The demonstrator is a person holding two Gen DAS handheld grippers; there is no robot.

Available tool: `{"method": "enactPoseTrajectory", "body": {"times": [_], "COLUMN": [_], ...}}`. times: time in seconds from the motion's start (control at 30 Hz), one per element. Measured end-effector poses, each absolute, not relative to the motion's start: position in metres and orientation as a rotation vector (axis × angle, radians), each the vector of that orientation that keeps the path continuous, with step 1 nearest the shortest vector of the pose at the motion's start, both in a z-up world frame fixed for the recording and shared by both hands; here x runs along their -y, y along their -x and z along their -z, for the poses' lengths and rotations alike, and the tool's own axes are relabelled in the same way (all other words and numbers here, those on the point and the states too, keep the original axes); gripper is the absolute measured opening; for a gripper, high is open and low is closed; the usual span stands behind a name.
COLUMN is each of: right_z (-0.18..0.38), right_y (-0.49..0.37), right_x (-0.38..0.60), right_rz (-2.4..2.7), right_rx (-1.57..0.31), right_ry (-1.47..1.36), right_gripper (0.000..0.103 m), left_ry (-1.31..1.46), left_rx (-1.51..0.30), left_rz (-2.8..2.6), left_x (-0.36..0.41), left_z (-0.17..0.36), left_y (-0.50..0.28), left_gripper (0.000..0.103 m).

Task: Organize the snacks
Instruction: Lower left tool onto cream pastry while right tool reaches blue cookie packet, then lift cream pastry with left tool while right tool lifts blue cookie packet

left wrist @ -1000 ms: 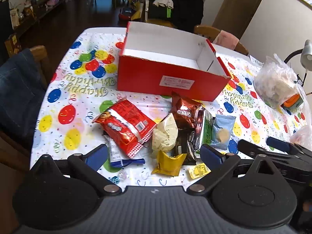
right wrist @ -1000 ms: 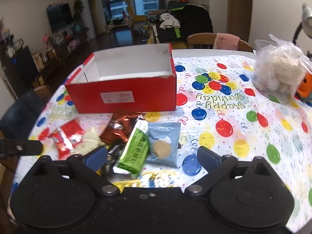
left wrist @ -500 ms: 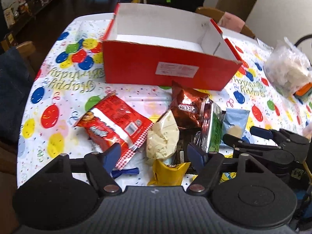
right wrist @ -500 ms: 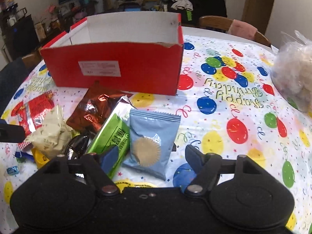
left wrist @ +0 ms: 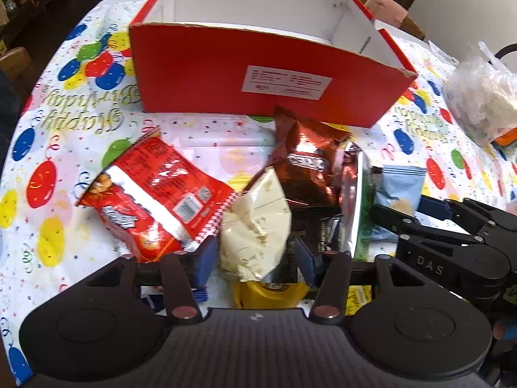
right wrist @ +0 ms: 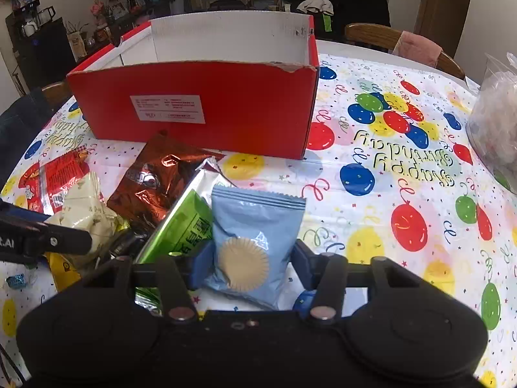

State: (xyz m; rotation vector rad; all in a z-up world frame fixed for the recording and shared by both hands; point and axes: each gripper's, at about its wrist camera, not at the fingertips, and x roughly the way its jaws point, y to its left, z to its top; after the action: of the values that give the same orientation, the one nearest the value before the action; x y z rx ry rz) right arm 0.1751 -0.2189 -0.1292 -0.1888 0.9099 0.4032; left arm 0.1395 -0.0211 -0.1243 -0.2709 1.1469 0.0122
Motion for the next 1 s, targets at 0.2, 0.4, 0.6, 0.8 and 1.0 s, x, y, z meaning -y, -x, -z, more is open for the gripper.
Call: {"method": "enactPoseTrajectory", "body": {"times": [0.2, 0.4, 0.6, 0.8, 1.0], "right_z": [0.128, 0.124, 0.116, 0.106, 0.099], "right_y": [-0.173, -0.170, -0.161, -0.150, -0.138], "right_x": [0.216, 0.218, 0.220, 0.218, 0.217], "right_rz": [-0.399, -0.404, -0.405, -0.441, -0.443], "right_rx": [-0.894, -0.877, -0.835, -0.806, -0.766], "right_ry": [0.210, 0.191, 0.182, 0.173, 0.185], "right_gripper": [0.046, 0.038, 0.021, 0.013, 0.013], "left_ry": [0.259, 0.281, 0.306, 0.303, 0.308], "left_rx": [-1.145, -1.141, -1.137, -1.119, -1.102], "left_rz": [-0.006, -0.009, -0.011, -0.003, -0.007], "left_x": [0.025, 0.022, 0.017, 0.017, 0.014], "left_z": [0.125, 0.125, 0.123, 0.118, 0.111], "left_y": [-0.143, -0.142, -0.138, -0.133, -0.127], "left_gripper": [0.044, 0.033, 0.032, 0.032, 0.032]}}
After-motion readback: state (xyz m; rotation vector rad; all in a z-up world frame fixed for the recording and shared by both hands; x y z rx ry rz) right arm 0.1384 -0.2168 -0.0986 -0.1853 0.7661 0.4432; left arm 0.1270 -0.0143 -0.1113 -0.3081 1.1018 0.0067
